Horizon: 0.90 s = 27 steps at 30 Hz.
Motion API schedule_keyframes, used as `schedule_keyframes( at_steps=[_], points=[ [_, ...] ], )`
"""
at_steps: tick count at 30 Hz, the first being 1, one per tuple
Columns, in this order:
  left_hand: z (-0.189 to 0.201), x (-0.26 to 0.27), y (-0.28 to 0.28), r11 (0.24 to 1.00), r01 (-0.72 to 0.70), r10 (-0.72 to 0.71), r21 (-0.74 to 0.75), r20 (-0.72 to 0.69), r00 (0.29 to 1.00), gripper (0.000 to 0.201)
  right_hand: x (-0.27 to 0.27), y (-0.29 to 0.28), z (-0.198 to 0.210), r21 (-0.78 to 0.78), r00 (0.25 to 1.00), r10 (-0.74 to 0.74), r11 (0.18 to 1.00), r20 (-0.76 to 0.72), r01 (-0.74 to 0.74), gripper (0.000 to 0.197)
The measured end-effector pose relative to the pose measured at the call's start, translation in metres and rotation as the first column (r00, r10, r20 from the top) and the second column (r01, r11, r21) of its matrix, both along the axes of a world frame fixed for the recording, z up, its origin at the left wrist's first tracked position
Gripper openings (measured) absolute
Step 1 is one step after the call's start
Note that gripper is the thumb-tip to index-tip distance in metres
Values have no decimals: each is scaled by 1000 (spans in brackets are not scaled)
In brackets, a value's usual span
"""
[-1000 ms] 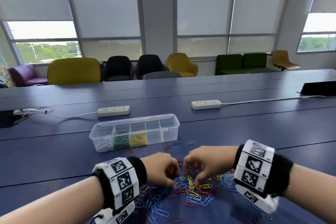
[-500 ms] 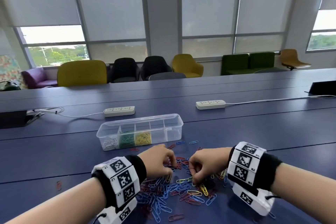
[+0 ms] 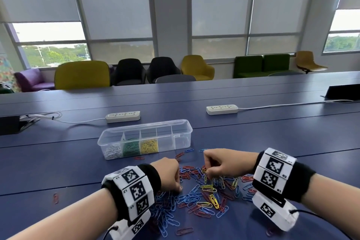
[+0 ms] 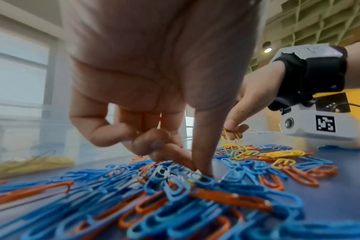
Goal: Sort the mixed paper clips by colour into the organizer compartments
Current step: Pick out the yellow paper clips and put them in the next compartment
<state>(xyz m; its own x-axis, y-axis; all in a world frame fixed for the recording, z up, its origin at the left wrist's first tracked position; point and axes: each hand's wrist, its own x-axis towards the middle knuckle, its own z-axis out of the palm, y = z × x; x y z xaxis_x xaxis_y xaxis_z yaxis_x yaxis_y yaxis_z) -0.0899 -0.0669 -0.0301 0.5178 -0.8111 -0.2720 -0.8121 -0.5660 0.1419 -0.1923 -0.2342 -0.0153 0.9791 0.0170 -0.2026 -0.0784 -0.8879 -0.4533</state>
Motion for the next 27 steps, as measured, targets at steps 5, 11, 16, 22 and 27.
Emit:
schedule_keyframes(
  at_steps=[5,11,16,22,27],
  points=[
    [12,2,3,990,-39,29,-137,-76,997,19,-3,-2,4,209,996,-62,977,60,49,16],
    [25,-4,5,786,-484,-59,-385,-826,561,18,-7,1,11,467,959,-272,860,80,205,30],
    [19,-19,-7,851,-446,10,-276,-842,540,33,-9,1,4,407,959,-262,891,104,199,29],
    [19,-34,-15,990,8,-62,-139,-385,921,35,-19,-4,-4,242,990,-125,965,70,104,49],
    [7,-39,-13,985,162,-169,-53,-195,966,22,-27,2,0,-40,997,13,999,-80,-17,46]
  ],
)
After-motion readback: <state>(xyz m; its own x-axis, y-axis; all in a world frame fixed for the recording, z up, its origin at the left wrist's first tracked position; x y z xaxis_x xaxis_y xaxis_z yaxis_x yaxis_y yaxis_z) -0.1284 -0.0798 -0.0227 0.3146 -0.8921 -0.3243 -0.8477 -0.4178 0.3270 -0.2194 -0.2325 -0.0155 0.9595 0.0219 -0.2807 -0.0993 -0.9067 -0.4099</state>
